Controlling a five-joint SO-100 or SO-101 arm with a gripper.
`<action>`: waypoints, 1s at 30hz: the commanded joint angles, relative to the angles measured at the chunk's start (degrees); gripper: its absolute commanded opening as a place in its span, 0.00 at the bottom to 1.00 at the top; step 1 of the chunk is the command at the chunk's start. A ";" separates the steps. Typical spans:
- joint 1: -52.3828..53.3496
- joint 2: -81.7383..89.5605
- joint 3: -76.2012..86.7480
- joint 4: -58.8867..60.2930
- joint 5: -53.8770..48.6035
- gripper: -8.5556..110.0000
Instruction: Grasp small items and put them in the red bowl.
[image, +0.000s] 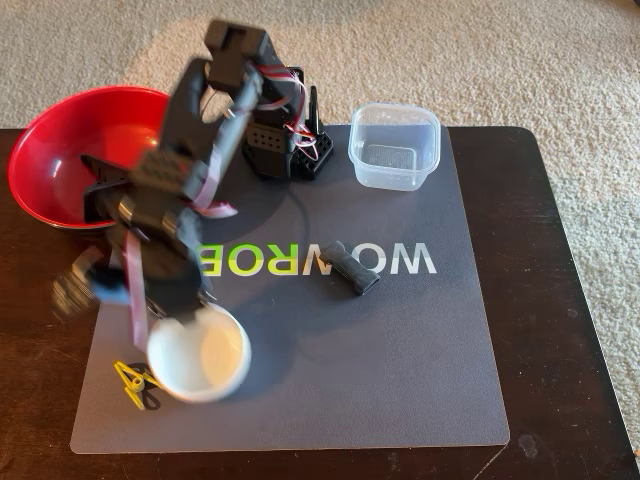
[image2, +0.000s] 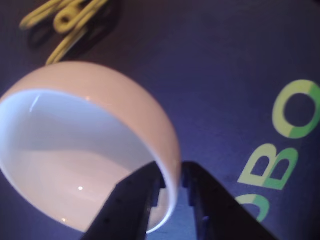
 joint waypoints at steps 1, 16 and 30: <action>0.79 13.10 -0.44 0.53 -2.11 0.07; 23.47 59.85 29.71 5.80 5.36 0.07; 44.82 83.94 66.18 -6.42 28.12 0.07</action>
